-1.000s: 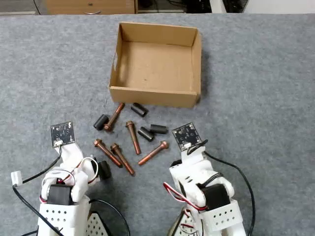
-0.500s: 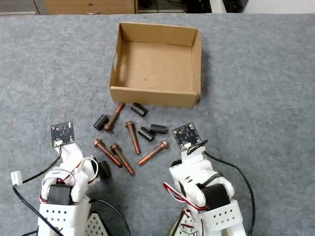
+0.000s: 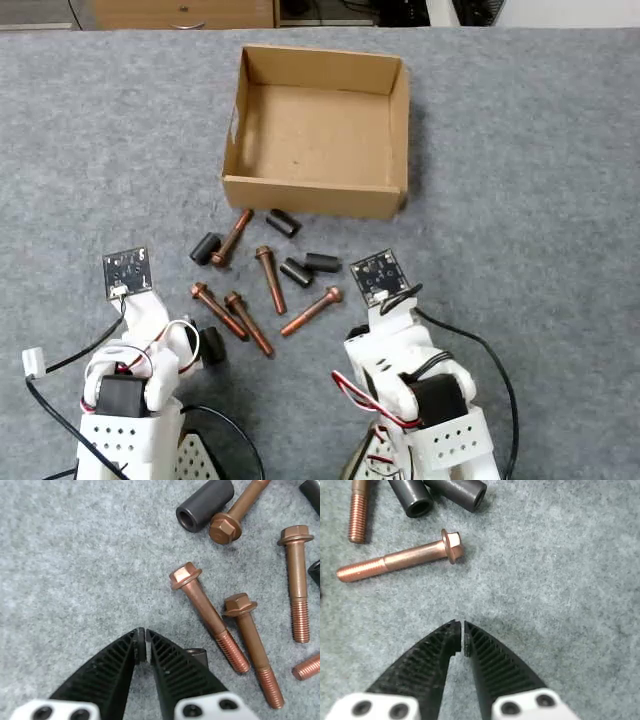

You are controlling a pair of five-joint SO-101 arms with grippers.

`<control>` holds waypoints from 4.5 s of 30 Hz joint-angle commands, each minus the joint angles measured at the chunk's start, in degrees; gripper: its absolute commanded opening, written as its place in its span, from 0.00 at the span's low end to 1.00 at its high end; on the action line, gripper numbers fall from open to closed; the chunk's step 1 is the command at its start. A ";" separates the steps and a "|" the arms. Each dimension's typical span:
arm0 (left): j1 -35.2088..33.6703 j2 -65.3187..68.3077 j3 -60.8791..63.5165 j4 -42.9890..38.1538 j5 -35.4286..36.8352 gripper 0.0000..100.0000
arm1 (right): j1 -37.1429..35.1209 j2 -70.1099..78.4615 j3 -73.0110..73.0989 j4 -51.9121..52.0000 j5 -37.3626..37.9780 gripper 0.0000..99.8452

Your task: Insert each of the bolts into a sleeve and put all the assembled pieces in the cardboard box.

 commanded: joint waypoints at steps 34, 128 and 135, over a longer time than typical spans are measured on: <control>-16.79 8.04 -41.58 -7.91 0.09 0.02 | 14.90 8.92 -42.68 -33.93 -0.18 0.01; -21.89 22.81 -6.15 -15.82 -0.09 0.02 | -7.08 120.92 -84.88 -3.16 55.47 0.10; -21.89 22.81 -6.15 -15.82 -0.09 0.02 | -7.08 125.76 -88.75 -3.43 55.47 0.10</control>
